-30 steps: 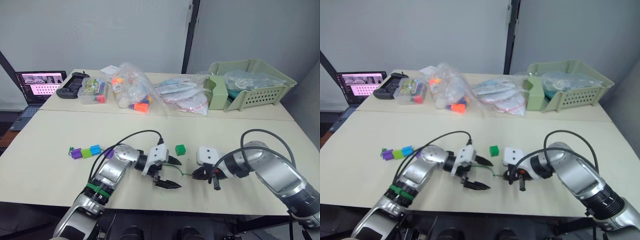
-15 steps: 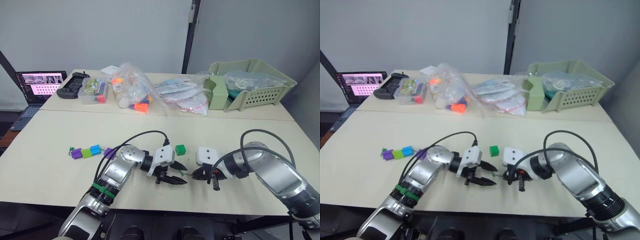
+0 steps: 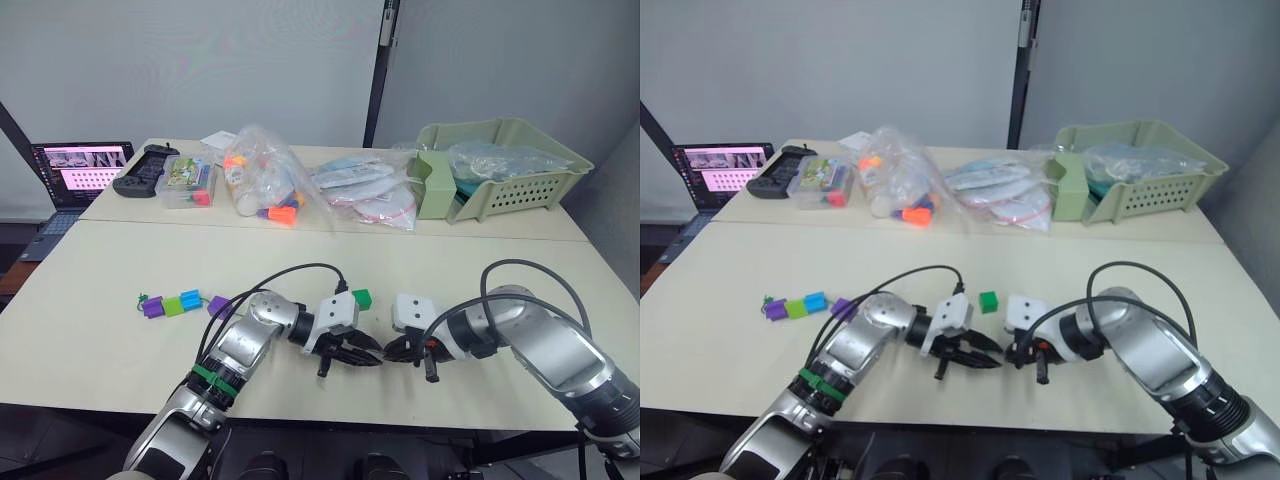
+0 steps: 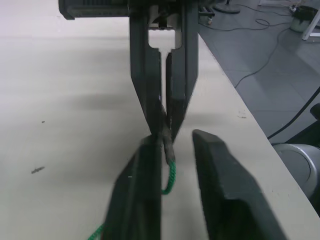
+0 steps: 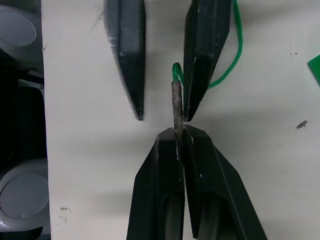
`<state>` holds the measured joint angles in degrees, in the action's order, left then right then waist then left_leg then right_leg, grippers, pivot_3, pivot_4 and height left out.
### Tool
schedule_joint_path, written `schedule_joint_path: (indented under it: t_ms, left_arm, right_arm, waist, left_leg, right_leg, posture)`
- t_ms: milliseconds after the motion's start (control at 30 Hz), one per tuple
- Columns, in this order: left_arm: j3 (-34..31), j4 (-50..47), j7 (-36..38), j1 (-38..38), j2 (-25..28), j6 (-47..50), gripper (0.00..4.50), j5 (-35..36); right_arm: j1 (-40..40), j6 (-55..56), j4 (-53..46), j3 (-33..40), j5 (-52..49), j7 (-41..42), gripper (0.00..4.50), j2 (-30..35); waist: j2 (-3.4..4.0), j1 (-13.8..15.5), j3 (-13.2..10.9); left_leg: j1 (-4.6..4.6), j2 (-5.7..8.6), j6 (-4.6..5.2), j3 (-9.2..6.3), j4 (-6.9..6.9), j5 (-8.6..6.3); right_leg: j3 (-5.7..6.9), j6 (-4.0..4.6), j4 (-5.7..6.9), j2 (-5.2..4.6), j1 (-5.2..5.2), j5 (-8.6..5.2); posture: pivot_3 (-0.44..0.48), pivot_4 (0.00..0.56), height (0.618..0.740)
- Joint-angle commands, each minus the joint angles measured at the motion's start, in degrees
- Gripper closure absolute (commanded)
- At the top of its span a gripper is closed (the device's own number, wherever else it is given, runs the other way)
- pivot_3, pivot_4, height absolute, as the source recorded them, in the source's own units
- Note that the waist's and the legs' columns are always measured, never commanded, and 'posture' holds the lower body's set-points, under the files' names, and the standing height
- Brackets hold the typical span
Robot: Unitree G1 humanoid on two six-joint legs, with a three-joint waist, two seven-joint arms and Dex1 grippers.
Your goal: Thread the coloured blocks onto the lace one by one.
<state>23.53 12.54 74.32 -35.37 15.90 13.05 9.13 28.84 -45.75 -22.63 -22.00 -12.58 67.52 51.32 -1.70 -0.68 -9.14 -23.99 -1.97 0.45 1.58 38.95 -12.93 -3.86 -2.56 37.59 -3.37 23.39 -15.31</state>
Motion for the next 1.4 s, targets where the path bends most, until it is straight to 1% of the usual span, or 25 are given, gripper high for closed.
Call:
schedule_joint_path:
  t_ms: [33, 467, 533, 600, 633, 733, 1067, 1167, 1267, 1400]
  left_arm:
    - [0.26, -0.09, 0.18, -0.79, -0.34, 0.18, 4.48, 0.31]
    - [0.09, 0.26, -0.02, -0.88, -0.52, -0.24, 4.48, 0.44]
    - [-0.27, -0.17, 0.58, -0.91, -0.49, 1.08, 4.48, 1.45]
    - [-0.36, -0.74, 0.67, -0.87, -0.32, 1.33, 3.8, 1.64]
    - [-0.14, -0.72, 0.56, -0.87, -0.1, -0.02, 3.48, 0.92]
    - [0.11, -0.4, 0.26, -0.95, 0.13, -1.95, 2.59, -0.16]
    - [0.4, 0.03, 0.12, -1.0, -0.21, -1.75, 2.59, -0.05]
    - [0.48, 0.25, 0.13, -1.16, -0.37, -1.5, 3.45, -0.06]
    - [0.5, 0.2, 0.15, -1.13, -0.37, -1.44, 4.48, -0.08]
    - [0.69, 0.64, 0.25, -1.34, -0.27, -1.97, 4.48, -0.43]
  right_arm:
    - [0.07, -0.67, -2.11, 1.79, -0.86, -0.42, 4.5, 0.72]
    - [-0.54, -2.37, -3.14, 3.03, -2.96, -1.72, 4.5, 1.61]
    - [-0.52, -2.3, -3.06, 2.89, -3.03, -1.89, 4.5, 1.63]
    - [-0.6, -2.31, -3.15, 2.93, -3.13, -2.0, 4.5, 1.67]
    - [-0.64, -2.25, -3.11, 2.88, -3.12, -2.03, 4.5, 1.66]
    - [-0.74, -2.13, -3.07, 2.8, -3.1, -2.1, 4.5, 1.63]
    - [-1.24, -1.97, -3.2, 2.93, -3.12, -2.28, 4.5, 1.68]
    - [-1.37, -1.96, -3.24, 3.04, -3.18, -2.41, 4.5, 1.68]
    - [-1.43, -2.0, -3.32, 3.1, -3.28, -2.51, 4.5, 1.68]
    - [-1.42, -1.85, -3.12, 3.34, -3.37, -2.8, 4.5, 1.48]
  waist:
    - [0.0, -0.01, 0.0]
    - [0.0, -0.01, 0.0]
    - [0.0, -0.01, 0.0]
    - [0.0, -0.01, 0.0]
    - [0.0, -0.01, 0.0]
    - [0.0, 0.01, 0.0]
    - [0.0, 0.01, 0.0]
    - [0.0, 0.0, 0.0]
    - [0.0, 0.0, 0.0]
    - [0.0, 0.0, 0.0]
  left_leg:
    - [0.0, 0.0, 0.0, 0.0, 0.0, 0.0]
    - [-0.01, 0.0, 0.0, -0.01, 0.0, 0.0]
    - [-0.01, 0.0, 0.0, -0.01, 0.0, 0.0]
    - [-0.01, 0.0, 0.0, -0.01, 0.0, 0.0]
    - [-0.01, 0.0, 0.0, -0.01, 0.0, 0.0]
    - [-0.01, 0.0, 0.0, -0.01, 0.0, 0.0]
    - [-0.02, 0.0, 0.0, -0.01, 0.0, 0.0]
    - [-0.02, 0.0, 0.0, -0.01, 0.0, 0.0]
    - [-0.02, 0.0, 0.0, -0.01, 0.0, 0.0]
    - [-0.02, 0.01, 0.0, -0.01, 0.0, 0.0]
  right_leg:
    - [0.0, 0.0, 0.0, 0.0, 0.0, 0.0]
    - [0.0, 0.0, -0.01, 0.0, 0.0, 0.0]
    - [0.0, 0.0, -0.01, 0.0, 0.0, 0.0]
    - [0.0, 0.0, -0.01, 0.0, 0.0, 0.0]
    - [0.0, 0.0, -0.01, 0.0, 0.0, 0.0]
    - [0.0, 0.0, -0.02, 0.0, 0.0, 0.0]
    - [0.0, -0.01, -0.02, 0.0, 0.0, 0.0]
    - [0.0, -0.01, -0.02, 0.0, 0.0, 0.0]
    - [0.0, -0.01, -0.02, 0.0, 0.0, 0.0]
    - [0.0, -0.01, -0.02, 0.0, 0.0, 0.0]
  posture:
    - [0.0, 0.15, 0.732]
    - [0.0, 0.15, 0.732]
    - [0.0, 0.15, 0.732]
    - [0.0, 0.15, 0.732]
    - [0.0, 0.15, 0.732]
    - [0.0, 0.15, 0.732]
    - [0.0, 0.15, 0.732]
    - [0.0, 0.15, 0.732]
    - [0.0, 0.15, 0.732]
    - [0.0, 0.15, 0.732]
